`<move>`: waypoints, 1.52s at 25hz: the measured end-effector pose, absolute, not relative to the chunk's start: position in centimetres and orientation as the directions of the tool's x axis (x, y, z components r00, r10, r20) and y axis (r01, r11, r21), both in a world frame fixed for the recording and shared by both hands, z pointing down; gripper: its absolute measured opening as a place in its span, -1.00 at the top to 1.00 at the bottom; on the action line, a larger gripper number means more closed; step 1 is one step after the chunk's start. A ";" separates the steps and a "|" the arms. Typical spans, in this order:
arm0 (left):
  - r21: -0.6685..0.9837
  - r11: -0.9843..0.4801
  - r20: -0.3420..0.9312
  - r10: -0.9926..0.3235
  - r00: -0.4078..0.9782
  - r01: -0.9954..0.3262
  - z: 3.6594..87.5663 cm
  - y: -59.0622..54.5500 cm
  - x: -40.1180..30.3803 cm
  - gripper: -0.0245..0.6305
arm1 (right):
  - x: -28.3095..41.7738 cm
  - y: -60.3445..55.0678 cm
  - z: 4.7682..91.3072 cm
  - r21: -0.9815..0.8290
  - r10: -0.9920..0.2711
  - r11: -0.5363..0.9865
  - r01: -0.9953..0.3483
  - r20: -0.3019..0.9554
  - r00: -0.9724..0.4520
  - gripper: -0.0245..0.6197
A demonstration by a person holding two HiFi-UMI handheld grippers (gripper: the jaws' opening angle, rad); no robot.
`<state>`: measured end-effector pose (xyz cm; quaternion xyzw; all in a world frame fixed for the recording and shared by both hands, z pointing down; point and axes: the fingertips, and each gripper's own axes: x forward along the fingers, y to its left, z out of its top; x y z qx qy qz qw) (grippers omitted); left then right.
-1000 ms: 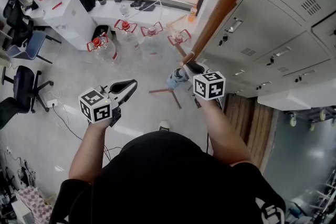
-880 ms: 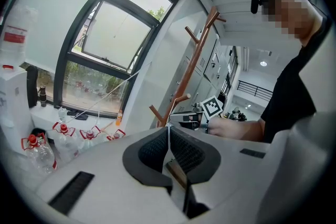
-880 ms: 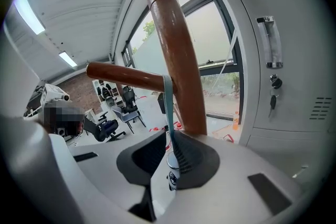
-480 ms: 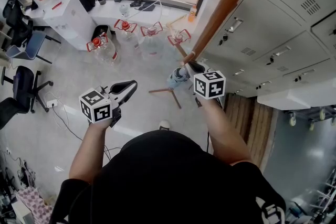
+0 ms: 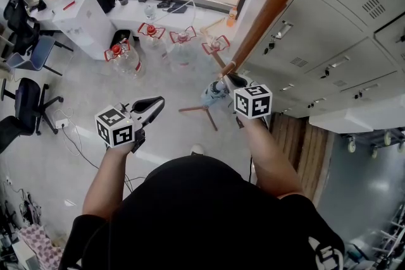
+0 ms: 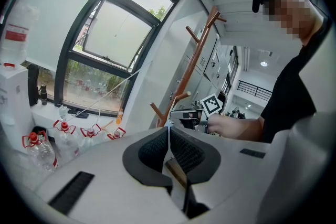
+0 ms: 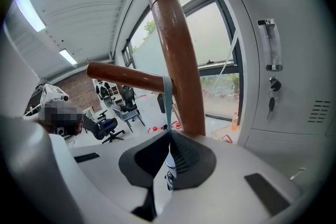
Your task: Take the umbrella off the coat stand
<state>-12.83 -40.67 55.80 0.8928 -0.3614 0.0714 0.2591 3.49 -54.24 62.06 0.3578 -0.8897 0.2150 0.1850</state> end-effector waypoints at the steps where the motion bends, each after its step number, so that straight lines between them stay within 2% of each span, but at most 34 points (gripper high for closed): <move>1: 0.412 -0.604 0.315 -0.608 0.728 -0.683 55.8 -40.6 -12.9 0.84 | 3.5 -54.2 62.0 -0.249 -0.557 0.652 -0.716 0.484 -0.675 0.86; 38: 0.407 -0.620 0.284 -0.612 0.738 -0.671 54.7 -39.1 -12.4 0.84 | 3.3 -52.3 59.4 -0.257 -0.527 0.681 -0.686 0.478 -0.703 0.88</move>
